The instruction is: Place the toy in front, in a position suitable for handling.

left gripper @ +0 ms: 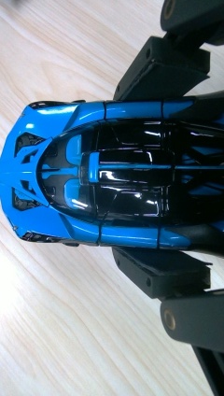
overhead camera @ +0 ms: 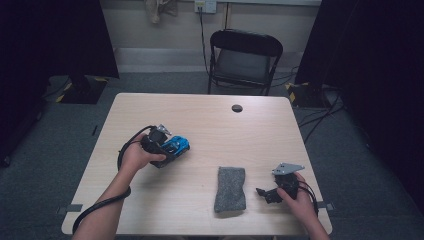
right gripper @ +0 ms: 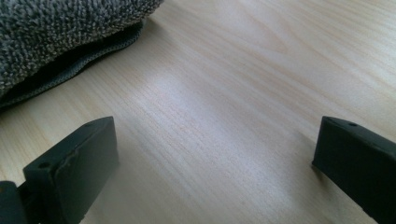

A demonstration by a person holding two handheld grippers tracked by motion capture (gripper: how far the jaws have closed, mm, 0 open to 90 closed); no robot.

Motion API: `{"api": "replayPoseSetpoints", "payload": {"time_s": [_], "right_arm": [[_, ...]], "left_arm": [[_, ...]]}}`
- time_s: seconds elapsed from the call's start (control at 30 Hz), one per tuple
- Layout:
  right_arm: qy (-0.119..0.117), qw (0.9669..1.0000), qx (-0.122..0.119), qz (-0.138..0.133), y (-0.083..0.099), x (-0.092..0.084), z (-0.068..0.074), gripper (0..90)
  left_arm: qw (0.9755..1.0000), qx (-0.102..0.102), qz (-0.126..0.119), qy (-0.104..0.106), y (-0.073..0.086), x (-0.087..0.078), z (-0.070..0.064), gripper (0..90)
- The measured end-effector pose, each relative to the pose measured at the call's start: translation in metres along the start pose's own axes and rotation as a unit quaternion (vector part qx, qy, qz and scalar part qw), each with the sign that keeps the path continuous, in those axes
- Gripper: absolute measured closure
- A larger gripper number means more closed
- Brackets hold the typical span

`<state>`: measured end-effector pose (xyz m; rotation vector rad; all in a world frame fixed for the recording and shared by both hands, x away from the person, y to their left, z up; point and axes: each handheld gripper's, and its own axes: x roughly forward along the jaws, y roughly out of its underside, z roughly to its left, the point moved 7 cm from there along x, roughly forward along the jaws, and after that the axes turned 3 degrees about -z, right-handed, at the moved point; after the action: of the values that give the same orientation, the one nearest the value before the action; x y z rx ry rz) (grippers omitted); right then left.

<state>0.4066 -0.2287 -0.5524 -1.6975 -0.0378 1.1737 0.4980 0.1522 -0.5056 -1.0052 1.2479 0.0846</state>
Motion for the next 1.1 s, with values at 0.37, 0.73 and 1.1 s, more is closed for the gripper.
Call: {"api": "replayPoseSetpoints", "payload": {"time_s": [0.37, 0.73, 1.1], "right_arm": [[0.000, 1.0000, 0.000, 0.000, 0.000, 0.000, 0.000, 0.0], [0.000, 1.0000, 0.000, 0.000, 0.000, 0.000, 0.000, 0.0], [-0.001, 1.0000, 0.000, 0.000, 0.000, 0.000, 0.000, 0.0]], "left_arm": [[0.9997, 0.014, 0.006, 0.018, -0.017, 0.021, -0.014, 28.2], [0.9987, 0.039, 0.022, 0.024, -0.036, 0.043, -0.031, 28.3], [0.9989, 0.033, 0.025, 0.019, -0.043, 0.056, -0.035, 28.3]]}}
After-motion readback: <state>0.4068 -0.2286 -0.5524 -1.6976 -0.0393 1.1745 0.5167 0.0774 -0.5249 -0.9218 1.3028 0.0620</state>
